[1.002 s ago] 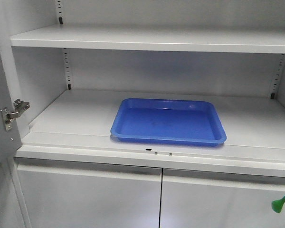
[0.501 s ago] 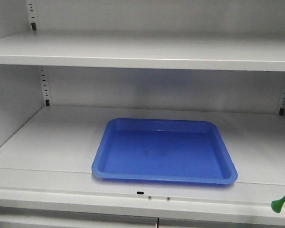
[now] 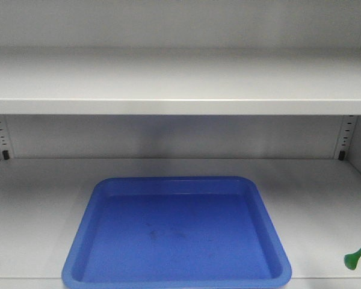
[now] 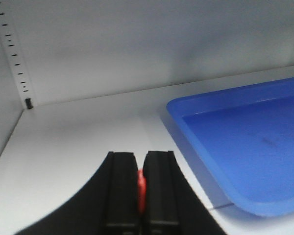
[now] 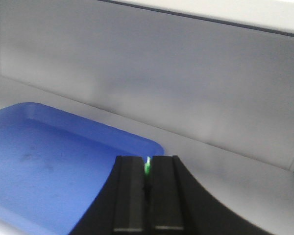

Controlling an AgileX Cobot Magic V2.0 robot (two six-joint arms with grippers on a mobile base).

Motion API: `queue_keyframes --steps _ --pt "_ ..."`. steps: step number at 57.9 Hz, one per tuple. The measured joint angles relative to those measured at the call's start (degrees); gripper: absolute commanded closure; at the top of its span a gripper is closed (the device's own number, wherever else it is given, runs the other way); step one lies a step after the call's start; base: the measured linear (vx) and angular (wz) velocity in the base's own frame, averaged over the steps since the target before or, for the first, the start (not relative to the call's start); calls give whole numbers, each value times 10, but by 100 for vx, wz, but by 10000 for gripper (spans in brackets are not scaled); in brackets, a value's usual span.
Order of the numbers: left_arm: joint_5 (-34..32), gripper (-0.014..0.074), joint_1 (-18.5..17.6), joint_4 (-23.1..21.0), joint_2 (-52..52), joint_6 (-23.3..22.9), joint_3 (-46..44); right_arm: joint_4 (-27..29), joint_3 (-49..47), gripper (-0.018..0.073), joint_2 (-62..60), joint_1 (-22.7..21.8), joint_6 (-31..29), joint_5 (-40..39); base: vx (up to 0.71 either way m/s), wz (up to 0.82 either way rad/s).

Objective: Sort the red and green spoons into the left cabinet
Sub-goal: 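Approach the blue tray on the cabinet shelf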

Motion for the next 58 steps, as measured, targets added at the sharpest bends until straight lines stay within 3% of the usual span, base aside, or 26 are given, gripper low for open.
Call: queue_keyframes --steps 58 --pt "0 600 0 0 0 0 0 0 0 562 0 0 -5 -2 2 -1"
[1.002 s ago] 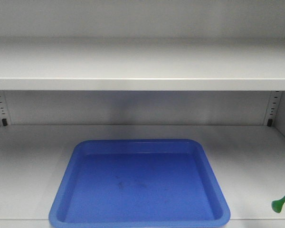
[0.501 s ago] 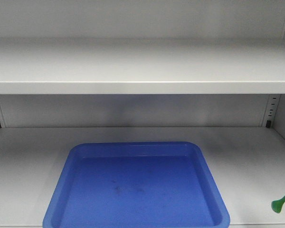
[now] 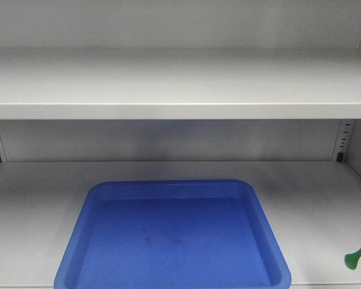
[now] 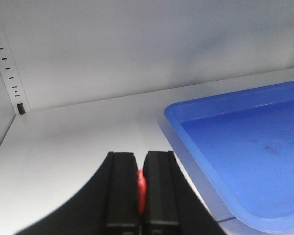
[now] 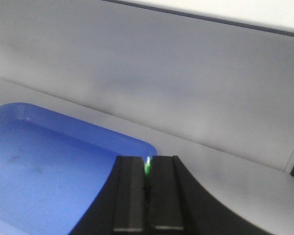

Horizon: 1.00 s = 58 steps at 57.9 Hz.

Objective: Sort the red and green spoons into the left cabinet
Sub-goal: 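Approach the blue tray on the cabinet shelf, then extend both grippers over the blue tray holding the spoons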

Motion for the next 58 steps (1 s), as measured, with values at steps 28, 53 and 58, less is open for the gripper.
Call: queue_keyframes --steps 28,53,58 --pt "-4 600 0 0 1 0 0 25 0 562 1 0 -8 -3 0 0" --pt "32 600 -44 0 129 51 -131 137 -51 562 129 0 -129 71 0 0" --pt "32 600 -73 0 162 62 -155 161 -75 562 160 0 -144 87 0 0"
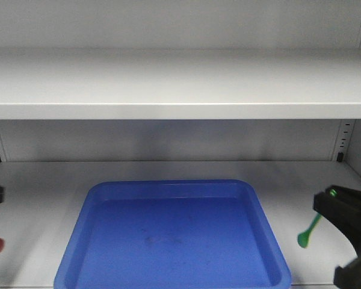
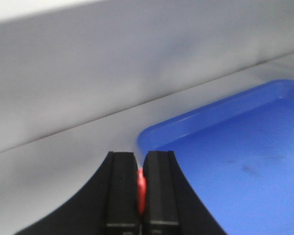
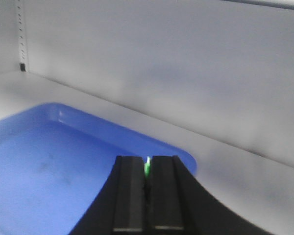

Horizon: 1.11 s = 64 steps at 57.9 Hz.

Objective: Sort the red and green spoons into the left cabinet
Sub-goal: 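Extend both grippers over the blue tray holding the spoons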

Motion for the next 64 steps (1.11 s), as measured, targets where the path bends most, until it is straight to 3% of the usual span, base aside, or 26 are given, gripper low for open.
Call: queue_keyframes --steps 16,34,54,64 --pt "-17 600 -104 0 99 15 -41 17 -63 562 103 0 -7 64 0 0" --pt "-95 600 -200 -2 219 17 -94 38 -114 562 213 0 -47 136 0 0" --pt "-189 571 -208 -6 312 17 -114 38 -187 538 332 0 -48 189 0 0" --pt "-197 445 -208 -7 313 16 -115 38 -204 391 360 9 -48 206 0 0"
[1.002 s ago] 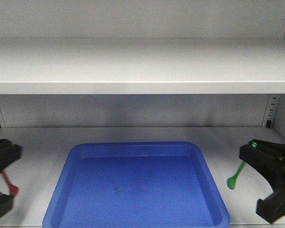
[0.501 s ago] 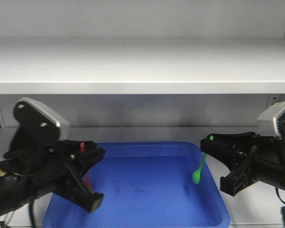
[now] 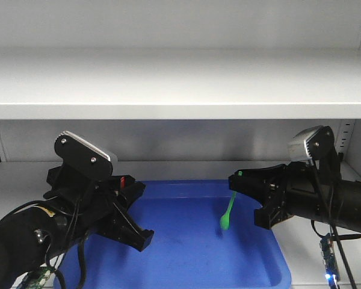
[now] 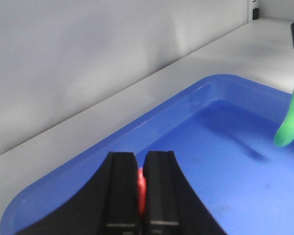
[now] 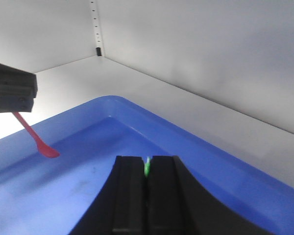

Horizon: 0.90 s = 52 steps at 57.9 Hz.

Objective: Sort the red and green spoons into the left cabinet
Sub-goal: 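Extend both grippers over the blue tray holding the spoons, then open both grippers to drop the spoons into the blue tray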

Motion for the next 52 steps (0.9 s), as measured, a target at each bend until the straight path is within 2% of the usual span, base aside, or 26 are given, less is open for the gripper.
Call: queue_keyframes --steps 7,16,22,29,38,47,52 --pt "1 273 0 0 0 -1 0 0 -1 220 6 21 -2 3 0 0" --pt "2 46 0 0 0 17 -1 -1 -1 -14 9 36 -34 6 0 0" --pt "2 -34 0 0 0 40 -2 -1 -1 -78 9 36 -46 4 0 0" --pt "25 -43 0 0 -1 70 -4 -1 -1 -70 9 36 -52 -2 0 0" --pt "74 -6 6 2 -2 110 -4 -1 -1 -23 9 36 -56 -22 0 0" --pt "109 34 20 5 -14 119 -4 0 -1 33 9 36 -56 -40 0 0" --pt "111 62 20 5 -21 121 -4 0 -1 103 9 36 -56 -47 0 0"
